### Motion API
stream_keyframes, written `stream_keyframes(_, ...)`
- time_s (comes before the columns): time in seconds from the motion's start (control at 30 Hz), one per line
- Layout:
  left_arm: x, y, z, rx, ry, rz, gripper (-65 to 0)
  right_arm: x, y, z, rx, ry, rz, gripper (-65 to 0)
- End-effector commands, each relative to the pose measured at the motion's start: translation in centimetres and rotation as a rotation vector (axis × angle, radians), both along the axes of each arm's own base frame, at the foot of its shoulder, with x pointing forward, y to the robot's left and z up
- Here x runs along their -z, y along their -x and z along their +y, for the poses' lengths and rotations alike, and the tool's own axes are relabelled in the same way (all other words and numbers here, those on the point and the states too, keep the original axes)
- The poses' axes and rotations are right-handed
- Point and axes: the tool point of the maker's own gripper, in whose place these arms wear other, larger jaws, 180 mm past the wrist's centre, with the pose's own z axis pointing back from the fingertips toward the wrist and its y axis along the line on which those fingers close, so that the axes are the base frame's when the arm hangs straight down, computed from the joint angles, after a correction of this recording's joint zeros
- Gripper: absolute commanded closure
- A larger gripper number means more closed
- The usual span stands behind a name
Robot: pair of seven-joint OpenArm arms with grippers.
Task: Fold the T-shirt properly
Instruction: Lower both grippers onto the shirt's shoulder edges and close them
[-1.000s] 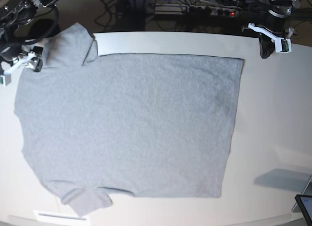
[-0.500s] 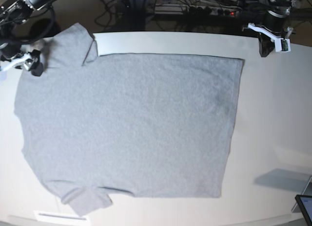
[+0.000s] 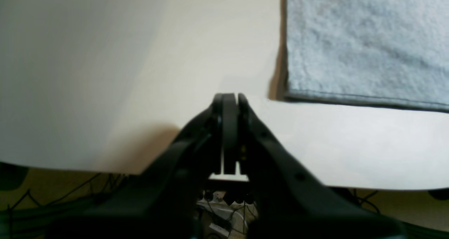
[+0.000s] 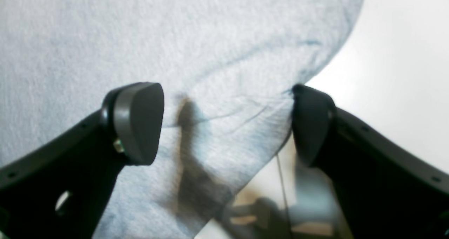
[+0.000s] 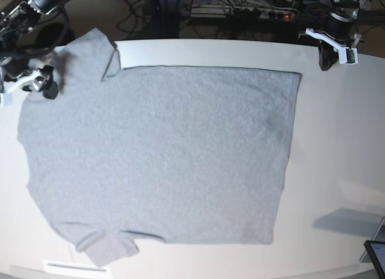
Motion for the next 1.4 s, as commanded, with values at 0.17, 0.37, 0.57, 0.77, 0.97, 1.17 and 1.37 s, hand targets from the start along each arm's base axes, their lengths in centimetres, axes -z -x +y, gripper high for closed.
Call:
stream_keyframes(0.17,-1.1,-0.3,0.3,0.004,-0.013,-0.037,0.0,2.2,2.7,0.9,-0.034,-0.013,0.161,-51.2)
stream_keyframes(0.37,-1.1,-0.3,0.3,0.004,-0.013,-0.037,0.0,2.2,2.6,1.0,-0.035,-0.013,0.161,-30.5)
stream_keyframes(0.57,-1.1,-0.4,0.3,0.000,-0.006,-0.042,0.0,2.3,2.7,0.9,-0.036,-0.012,0.162,-6.1)
stream_keyframes(0.77,-1.3,-1.1,0.2,-0.002,0.000,-0.064,-23.0,2.3,2.7,0.9,-0.036,-0.012,0.162,0.0)
stream_keyframes(0.97,-1.5,-1.4,0.0,-0.017,0.049,-0.087,-38.5,2.3,2.7,0.9,-0.036,-0.012,0.162,0.0)
stream_keyframes(1.17,-0.7,-1.3,0.1,-0.073,0.351,-0.085,-38.5,2.3,2.8,0.9,-0.036,-0.012,0.164,0.0)
stream_keyframes(1.37,0.8,-1.6,0.7,-0.102,0.408,-0.045,-38.5,2.4,2.9,0.9,-0.037,-0.012,0.169,0.0)
